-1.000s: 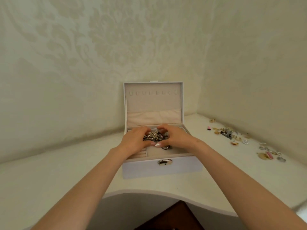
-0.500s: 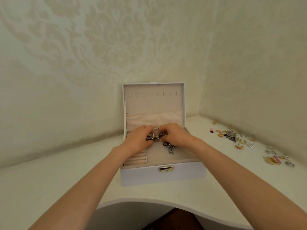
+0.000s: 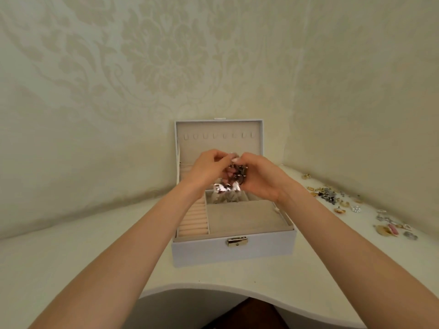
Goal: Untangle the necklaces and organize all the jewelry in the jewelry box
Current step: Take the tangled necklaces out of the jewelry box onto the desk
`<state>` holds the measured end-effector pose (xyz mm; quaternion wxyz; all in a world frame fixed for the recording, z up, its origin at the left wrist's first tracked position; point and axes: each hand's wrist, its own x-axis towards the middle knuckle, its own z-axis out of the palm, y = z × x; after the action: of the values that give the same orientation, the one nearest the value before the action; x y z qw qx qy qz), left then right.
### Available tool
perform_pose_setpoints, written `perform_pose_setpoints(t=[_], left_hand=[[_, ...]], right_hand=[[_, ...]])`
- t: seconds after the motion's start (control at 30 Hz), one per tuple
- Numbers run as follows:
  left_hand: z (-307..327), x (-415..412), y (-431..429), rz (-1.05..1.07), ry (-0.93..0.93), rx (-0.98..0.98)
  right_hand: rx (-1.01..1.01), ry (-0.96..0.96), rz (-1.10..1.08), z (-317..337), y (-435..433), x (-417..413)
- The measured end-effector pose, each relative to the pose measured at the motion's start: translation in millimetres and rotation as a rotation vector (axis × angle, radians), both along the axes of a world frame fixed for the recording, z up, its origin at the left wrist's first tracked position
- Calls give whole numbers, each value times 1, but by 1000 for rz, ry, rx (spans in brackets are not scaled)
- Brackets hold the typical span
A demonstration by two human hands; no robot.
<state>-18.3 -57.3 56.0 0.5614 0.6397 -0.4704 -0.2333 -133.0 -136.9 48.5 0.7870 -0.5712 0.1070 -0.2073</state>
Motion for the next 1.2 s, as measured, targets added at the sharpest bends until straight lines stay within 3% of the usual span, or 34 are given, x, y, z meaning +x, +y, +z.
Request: perform_pose_setpoints(t=[0.17,0.3,0.4,0.5,0.57,0.63,0.8,0.87,0.97,1.2], left_hand=[[-2,1,6,-89,-60,31],[-10,1,7,58,-428,-45],[-14,4,10,133,-424,-93],[-27,9,18,-16,-422,108],[-41,13,21,-88,-612,251],[-51,16,20,-112,-669,216],[-46,7,-2,-370,-345,130],[-47,5,-15,-339,-498,169],[-49,13,-27,-55,-866,240],[-53,18,-42,-73,-900,418]], right_hand=[[-102,151,-161,-11,3,2],[-104,237,-235,-12,4,3],[-124,245,-321,-4,3,-2],[-110,154,-403,11,-3,-13],[-99,72,-437,20,-7,-21],[-103,12,-446,28,-9,-26],[-66,-156,-385,43,-3,-26],[-37,-240,-374,46,-3,-25],[-19,-314,-390,50,-6,-28],[-24,-308,-418,49,-12,-32]])
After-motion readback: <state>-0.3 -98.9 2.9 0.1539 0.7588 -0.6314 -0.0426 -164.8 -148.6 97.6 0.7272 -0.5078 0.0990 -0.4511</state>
